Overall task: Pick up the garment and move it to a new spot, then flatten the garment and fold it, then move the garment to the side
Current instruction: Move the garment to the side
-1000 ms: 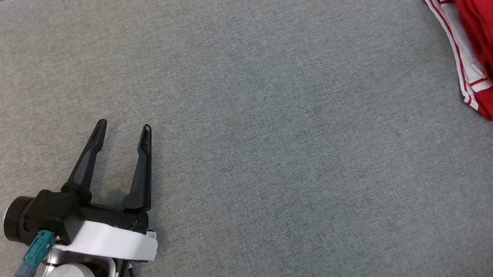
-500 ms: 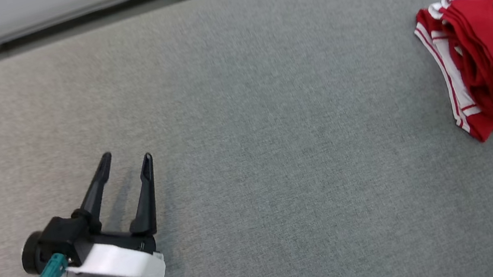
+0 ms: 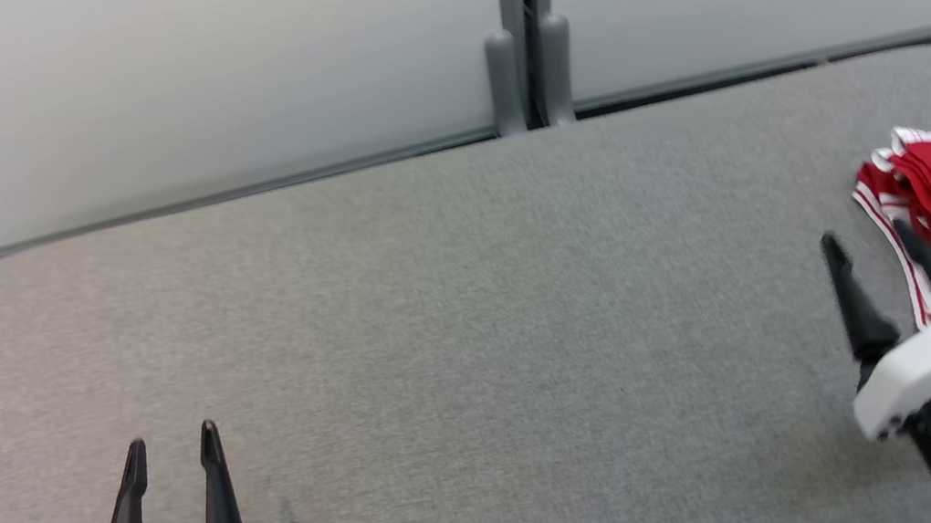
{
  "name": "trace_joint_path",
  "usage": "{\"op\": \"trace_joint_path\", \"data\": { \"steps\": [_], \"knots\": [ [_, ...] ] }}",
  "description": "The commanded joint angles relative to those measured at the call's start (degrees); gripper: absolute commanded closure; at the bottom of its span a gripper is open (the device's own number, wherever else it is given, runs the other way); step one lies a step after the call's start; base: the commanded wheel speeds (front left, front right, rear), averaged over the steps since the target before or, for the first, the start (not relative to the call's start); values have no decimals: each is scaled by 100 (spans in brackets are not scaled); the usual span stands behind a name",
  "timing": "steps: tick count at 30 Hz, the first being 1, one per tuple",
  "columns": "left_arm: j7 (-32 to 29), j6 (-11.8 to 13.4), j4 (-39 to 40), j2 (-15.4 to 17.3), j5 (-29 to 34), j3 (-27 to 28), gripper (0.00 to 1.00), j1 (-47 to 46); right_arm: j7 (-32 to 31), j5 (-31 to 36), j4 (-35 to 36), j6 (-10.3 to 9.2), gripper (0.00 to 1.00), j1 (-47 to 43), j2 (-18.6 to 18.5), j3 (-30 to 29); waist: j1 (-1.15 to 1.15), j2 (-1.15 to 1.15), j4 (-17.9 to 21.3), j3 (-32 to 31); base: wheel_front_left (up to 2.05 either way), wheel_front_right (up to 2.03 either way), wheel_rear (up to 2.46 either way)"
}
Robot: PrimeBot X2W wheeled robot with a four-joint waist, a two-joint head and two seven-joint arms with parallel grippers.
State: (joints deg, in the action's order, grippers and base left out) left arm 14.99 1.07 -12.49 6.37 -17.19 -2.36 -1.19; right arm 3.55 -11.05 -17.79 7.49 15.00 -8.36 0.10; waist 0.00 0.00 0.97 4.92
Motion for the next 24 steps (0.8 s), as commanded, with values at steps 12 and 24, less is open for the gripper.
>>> {"op": "trace_joint_path", "data": {
  "steps": [12,24],
  "knots": [
    [21,-288,94,-140,187,385,0,620,65,-83,455,1,0,-1438,531,-48,0,0,-380,-657,0,0,0],
    [21,-460,100,-287,167,555,0,885,54,-330,484,1,0,-1562,530,107,0,0,-262,-696,0,0,0]
  ]
}}
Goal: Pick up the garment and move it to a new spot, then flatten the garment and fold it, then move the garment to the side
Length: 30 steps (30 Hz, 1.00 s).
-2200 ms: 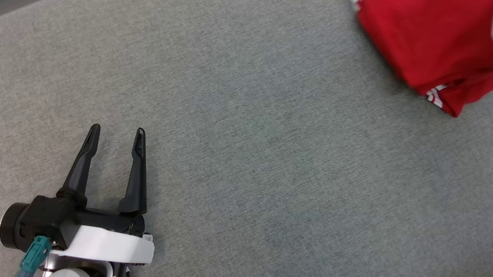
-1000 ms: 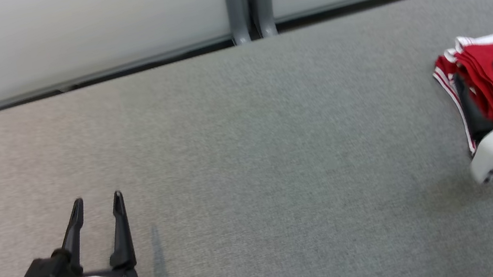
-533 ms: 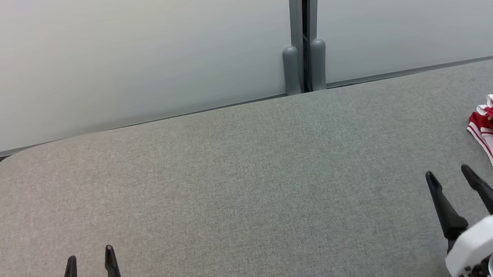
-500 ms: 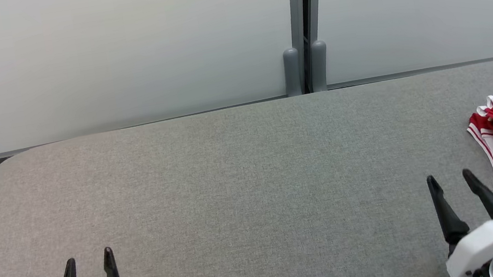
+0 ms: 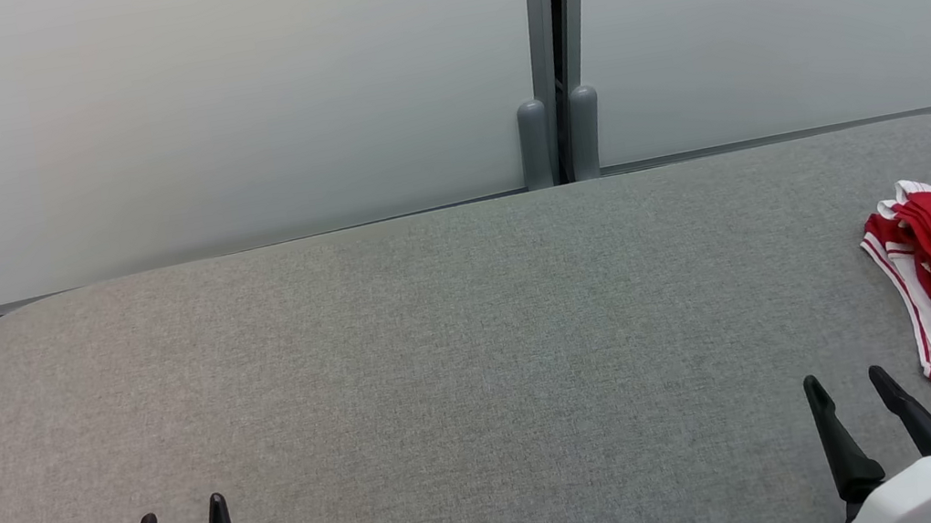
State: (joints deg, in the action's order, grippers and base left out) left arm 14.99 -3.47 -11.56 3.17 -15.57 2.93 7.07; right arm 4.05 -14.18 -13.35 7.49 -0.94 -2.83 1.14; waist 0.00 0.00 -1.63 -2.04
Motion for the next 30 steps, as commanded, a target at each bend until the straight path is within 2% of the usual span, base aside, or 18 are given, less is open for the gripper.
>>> {"op": "trace_joint_path", "data": {
  "steps": [1,22,23,30],
  "knots": [
    [21,19,-4,25,13,40,0,58,9,-3,47,1,0,49,-22,-1,0,0,6,-4,0,0,0],
    [22,104,38,-15,40,-32,0,58,114,-36,-81,1,0,163,-22,93,0,0,-16,0,0,0,0],
    [22,103,37,-16,35,-32,100,55,117,-48,-86,1,100,169,-22,106,0,0,-5,8,0,0,0],
    [-112,72,-296,-105,-193,-18,100,73,11,-191,-338,0,100,-27,79,81,0,0,-8,9,0,0,0]
  ]
}}
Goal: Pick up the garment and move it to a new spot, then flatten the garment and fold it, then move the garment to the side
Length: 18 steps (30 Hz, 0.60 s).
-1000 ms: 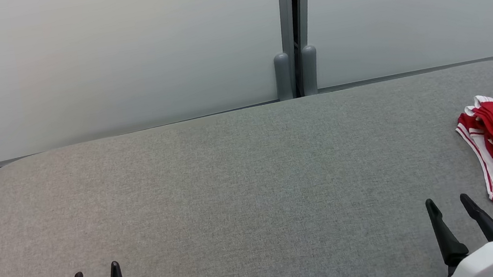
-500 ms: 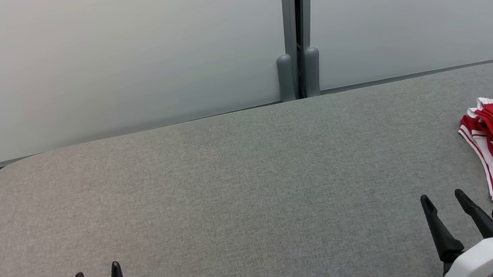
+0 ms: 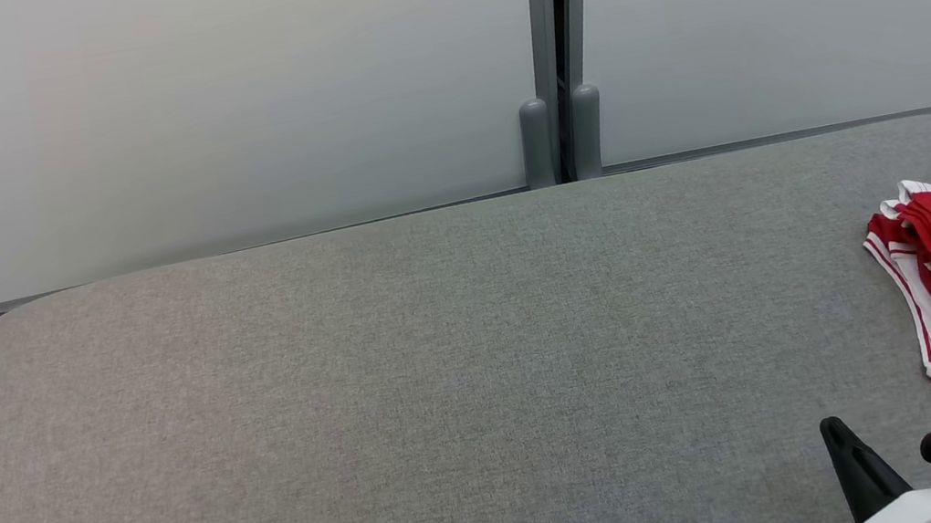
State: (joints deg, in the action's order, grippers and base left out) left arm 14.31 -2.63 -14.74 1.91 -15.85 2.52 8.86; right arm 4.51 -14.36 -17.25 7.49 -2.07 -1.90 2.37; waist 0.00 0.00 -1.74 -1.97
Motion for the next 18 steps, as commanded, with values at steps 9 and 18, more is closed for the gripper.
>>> {"op": "trace_joint_path", "data": {
  "steps": [9,18],
  "knots": [
    [-284,-72,-72,33,-1097,17,100,-392,-180,-1107,58,0,100,219,-27,-209,0,0,14,20,0,0,0],
    [-472,-120,-141,44,-1846,6,100,-617,-290,-1857,67,0,100,320,-37,-338,0,0,26,35,0,0,0]
  ]
}}
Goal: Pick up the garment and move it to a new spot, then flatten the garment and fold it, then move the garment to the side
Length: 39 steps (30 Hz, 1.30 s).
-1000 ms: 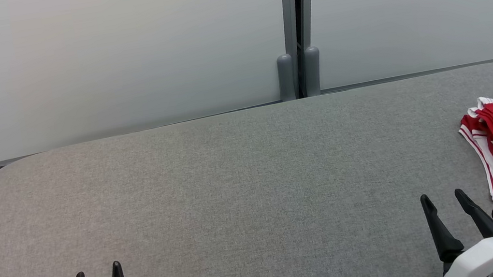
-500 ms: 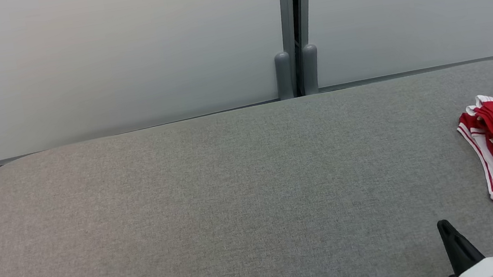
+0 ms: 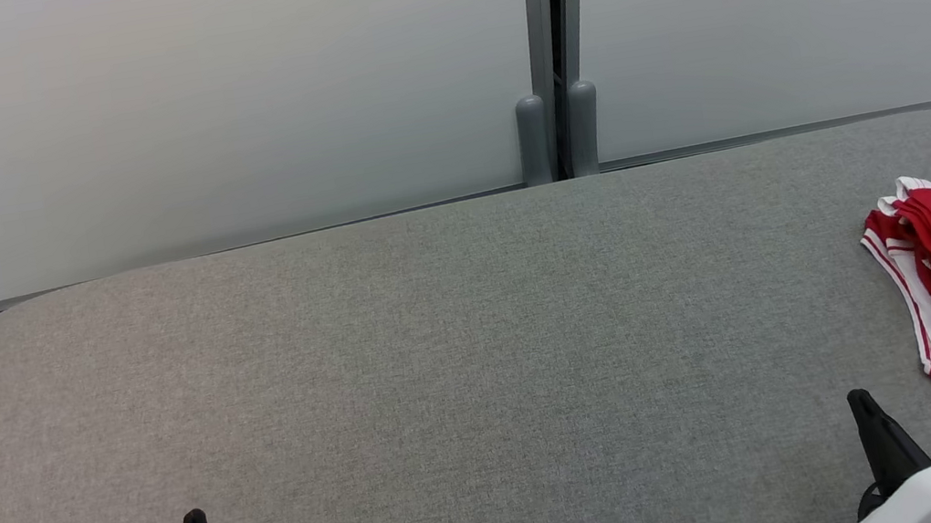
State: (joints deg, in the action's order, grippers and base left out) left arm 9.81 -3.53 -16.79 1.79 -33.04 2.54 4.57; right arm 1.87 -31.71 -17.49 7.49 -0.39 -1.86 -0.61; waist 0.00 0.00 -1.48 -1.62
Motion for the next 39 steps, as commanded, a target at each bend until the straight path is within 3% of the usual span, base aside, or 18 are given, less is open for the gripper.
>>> {"op": "trace_joint_path", "data": {
  "steps": [1,39],
  "knots": [
    [-43,-36,56,57,-215,3,100,-214,-39,-212,91,0,100,165,-42,-55,0,0,2,2,0,0,0],
    [-763,-212,-234,89,-2954,-5,100,-1065,-467,-2957,94,1,100,555,-83,-553,0,0,56,76,0,0,0]
  ]
}}
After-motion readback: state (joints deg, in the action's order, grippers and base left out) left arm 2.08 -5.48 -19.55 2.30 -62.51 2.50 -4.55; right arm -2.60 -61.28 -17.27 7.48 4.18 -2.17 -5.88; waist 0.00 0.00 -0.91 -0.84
